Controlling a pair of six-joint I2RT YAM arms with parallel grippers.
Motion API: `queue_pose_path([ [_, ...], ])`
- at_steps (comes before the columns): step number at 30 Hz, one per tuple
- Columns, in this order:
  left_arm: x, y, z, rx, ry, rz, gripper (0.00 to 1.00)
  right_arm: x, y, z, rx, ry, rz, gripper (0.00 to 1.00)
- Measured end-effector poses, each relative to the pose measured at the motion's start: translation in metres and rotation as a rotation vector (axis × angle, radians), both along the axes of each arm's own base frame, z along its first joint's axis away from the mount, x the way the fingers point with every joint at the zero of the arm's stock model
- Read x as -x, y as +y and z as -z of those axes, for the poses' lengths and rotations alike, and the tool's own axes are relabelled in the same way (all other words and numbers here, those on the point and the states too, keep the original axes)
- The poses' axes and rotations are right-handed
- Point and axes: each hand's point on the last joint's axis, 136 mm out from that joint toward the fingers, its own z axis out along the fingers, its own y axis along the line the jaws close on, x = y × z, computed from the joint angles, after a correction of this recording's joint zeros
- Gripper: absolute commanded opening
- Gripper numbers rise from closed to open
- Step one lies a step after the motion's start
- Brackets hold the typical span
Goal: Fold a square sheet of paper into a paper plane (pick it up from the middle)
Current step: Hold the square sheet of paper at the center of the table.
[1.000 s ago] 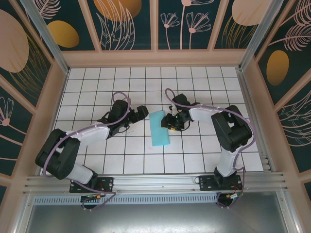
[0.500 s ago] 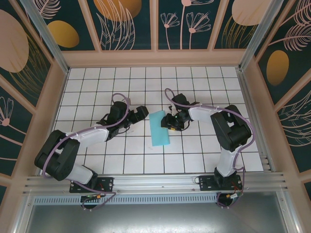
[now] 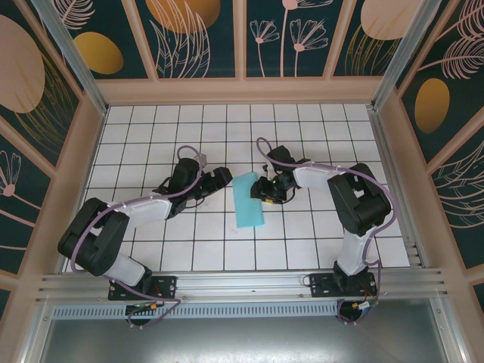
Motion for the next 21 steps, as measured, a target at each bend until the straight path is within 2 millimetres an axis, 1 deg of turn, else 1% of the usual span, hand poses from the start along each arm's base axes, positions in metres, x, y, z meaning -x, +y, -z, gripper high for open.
queue_pose_path([
  [5, 0.003, -0.010, 0.006, 0.043, 0.032, 0.033, 0.56, 0.000, 0.000, 0.000, 0.002, 0.003, 0.000, 0.49],
  [7, 0.006, -0.016, 0.010, 0.056, 0.047, 0.052, 0.50, 0.000, 0.000, 0.000, 0.005, 0.004, 0.001, 0.49],
  [15, 0.019, -0.040, 0.032, 0.059, 0.119, 0.128, 0.39, 0.000, 0.000, 0.001, 0.013, 0.007, -0.001, 0.48],
  [21, 0.019, -0.047, 0.041, 0.059, 0.147, 0.142, 0.34, 0.000, 0.000, 0.002, 0.031, 0.002, -0.002, 0.48],
])
